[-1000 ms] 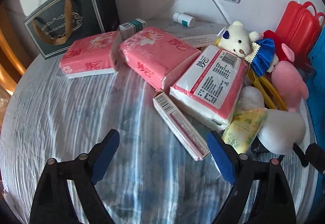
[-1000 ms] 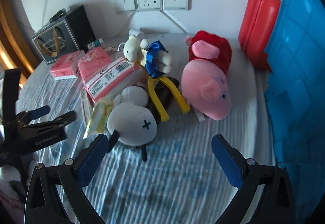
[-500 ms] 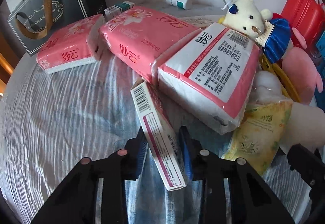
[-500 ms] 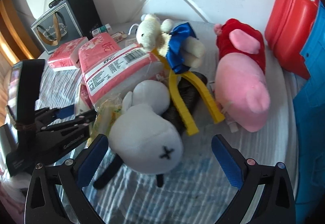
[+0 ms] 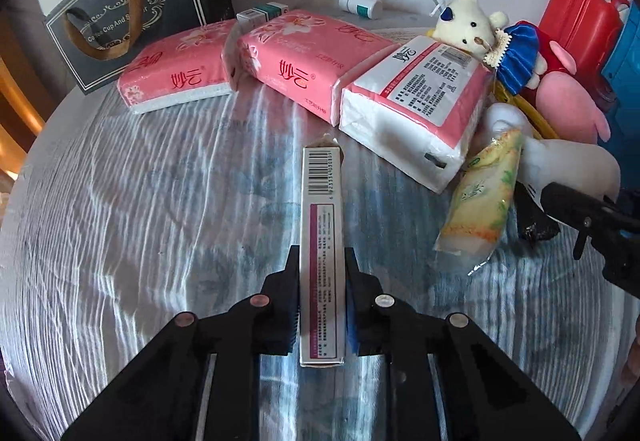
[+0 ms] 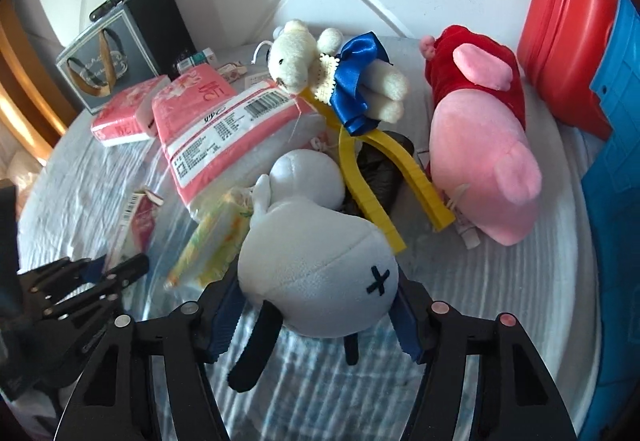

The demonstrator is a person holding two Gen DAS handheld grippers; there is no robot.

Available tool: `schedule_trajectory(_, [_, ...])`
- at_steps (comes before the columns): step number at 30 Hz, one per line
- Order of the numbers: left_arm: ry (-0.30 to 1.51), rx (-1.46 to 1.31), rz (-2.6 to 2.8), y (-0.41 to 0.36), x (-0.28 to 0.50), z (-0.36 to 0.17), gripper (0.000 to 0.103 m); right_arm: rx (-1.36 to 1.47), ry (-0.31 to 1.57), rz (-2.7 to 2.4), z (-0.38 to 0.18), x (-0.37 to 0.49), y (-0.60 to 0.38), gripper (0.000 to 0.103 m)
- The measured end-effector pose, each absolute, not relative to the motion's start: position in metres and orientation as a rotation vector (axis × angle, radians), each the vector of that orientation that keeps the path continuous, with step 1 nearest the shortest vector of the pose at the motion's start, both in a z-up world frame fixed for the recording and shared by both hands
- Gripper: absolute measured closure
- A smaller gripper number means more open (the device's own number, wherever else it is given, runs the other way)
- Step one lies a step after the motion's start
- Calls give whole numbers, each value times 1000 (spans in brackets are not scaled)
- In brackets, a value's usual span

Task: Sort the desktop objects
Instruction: 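Grasp the white-pink box with the left gripper while the right gripper grasps the white plush, then carry box and white plush into the blue bin and release both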

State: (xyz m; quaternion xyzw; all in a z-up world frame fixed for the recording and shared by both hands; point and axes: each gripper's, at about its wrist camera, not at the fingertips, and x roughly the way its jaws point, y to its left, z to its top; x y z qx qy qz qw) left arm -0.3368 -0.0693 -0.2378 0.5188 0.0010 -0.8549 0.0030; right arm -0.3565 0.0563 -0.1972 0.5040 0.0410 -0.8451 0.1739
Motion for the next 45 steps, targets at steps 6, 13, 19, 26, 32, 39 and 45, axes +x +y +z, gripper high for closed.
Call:
schedule_trajectory(6, [-7,1607,-2721,-63,-300,-220,85,1420,61,-2381,-189,-331,64,40])
schedule_trajectory(13, [-37,1639,-2736,-54,-249,-210,85,1393,53,-2392,-171,-281,75,41])
schedule_trajectory(19, [-76,1612,-2785,-46,-203,-190,85,1392,104,-2384,-166,-217,86,41])
schedule_trajectory(26, [-138,1490,-2884,-33,-148,-147,85,1264,144,-2449,-130,-147,106,41])
schedule_trajectory(32, [-179,1328,-2998,-11,-109,-102,85,1067,149,-2542,-73,-99,124,41])
schedule_trajectory(39, [-187,1119,-3126,17,-77,-51,85,823,121,-2674,-13,-52,153,41])
schedule_trajectory(45, [-181,984,-3239,55,-62,-13,85,661,85,-2785,25,-23,191,41])
